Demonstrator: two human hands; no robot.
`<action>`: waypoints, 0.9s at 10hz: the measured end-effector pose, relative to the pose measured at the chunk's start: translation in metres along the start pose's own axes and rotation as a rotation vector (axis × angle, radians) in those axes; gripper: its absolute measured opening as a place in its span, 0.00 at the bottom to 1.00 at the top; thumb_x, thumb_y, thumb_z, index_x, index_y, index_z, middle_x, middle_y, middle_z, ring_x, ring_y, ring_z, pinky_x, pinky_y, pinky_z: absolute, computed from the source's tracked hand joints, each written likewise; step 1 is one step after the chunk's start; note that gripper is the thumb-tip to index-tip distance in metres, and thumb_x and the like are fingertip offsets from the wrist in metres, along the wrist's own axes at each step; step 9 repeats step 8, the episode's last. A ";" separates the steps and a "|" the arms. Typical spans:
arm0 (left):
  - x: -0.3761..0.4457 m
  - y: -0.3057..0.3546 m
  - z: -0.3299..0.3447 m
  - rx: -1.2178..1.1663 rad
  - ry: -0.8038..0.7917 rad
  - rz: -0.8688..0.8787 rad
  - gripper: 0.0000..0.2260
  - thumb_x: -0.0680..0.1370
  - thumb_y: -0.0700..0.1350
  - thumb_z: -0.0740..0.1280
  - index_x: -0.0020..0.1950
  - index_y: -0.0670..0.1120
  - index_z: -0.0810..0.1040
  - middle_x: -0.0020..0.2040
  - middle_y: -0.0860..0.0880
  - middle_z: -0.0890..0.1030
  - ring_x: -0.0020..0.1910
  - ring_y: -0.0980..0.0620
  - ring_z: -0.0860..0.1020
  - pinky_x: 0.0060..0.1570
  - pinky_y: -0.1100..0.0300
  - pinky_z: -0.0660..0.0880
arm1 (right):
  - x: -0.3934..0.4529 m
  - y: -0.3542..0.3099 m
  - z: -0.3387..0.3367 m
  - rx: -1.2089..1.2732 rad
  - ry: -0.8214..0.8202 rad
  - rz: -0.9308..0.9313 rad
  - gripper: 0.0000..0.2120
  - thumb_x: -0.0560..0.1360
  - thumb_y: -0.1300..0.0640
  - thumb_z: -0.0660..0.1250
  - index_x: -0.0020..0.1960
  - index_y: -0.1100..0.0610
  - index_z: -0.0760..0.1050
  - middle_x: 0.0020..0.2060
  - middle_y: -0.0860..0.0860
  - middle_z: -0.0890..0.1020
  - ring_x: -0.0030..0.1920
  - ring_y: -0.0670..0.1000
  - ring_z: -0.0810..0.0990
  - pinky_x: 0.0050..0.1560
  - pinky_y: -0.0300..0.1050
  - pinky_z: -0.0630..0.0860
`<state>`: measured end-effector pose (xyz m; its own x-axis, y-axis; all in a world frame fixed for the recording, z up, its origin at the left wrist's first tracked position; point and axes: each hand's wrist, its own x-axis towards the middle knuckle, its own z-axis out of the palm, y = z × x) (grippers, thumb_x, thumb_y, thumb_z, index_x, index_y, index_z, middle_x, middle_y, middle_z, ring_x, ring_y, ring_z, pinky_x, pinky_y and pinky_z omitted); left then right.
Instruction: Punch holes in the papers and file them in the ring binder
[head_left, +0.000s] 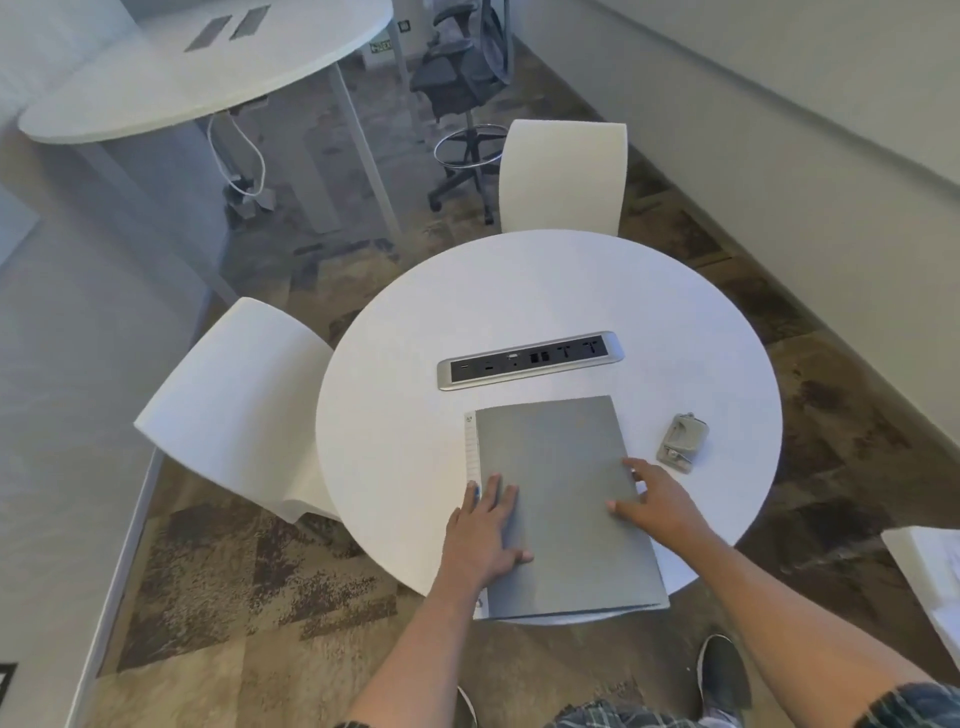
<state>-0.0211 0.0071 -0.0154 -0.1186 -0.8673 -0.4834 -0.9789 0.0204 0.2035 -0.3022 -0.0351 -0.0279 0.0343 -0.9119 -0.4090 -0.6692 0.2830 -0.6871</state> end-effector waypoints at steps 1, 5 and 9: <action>0.001 0.000 0.012 -0.031 -0.015 0.000 0.43 0.79 0.62 0.66 0.84 0.53 0.43 0.84 0.54 0.40 0.82 0.43 0.39 0.81 0.49 0.53 | -0.004 0.004 0.013 -0.401 -0.029 -0.041 0.33 0.76 0.46 0.71 0.79 0.48 0.66 0.77 0.52 0.67 0.70 0.55 0.73 0.68 0.52 0.73; 0.001 -0.002 0.016 0.132 0.086 0.034 0.43 0.78 0.68 0.60 0.84 0.49 0.45 0.84 0.51 0.42 0.83 0.46 0.43 0.81 0.49 0.44 | -0.006 0.001 0.025 -0.766 -0.118 -0.185 0.31 0.85 0.42 0.55 0.84 0.52 0.55 0.83 0.47 0.55 0.81 0.48 0.61 0.78 0.46 0.60; 0.005 0.005 -0.055 0.213 0.439 0.075 0.41 0.79 0.65 0.56 0.84 0.43 0.46 0.82 0.49 0.37 0.83 0.48 0.42 0.79 0.52 0.37 | 0.010 -0.051 -0.008 -0.751 0.253 -0.412 0.43 0.81 0.32 0.33 0.81 0.57 0.64 0.80 0.52 0.66 0.80 0.52 0.65 0.76 0.51 0.64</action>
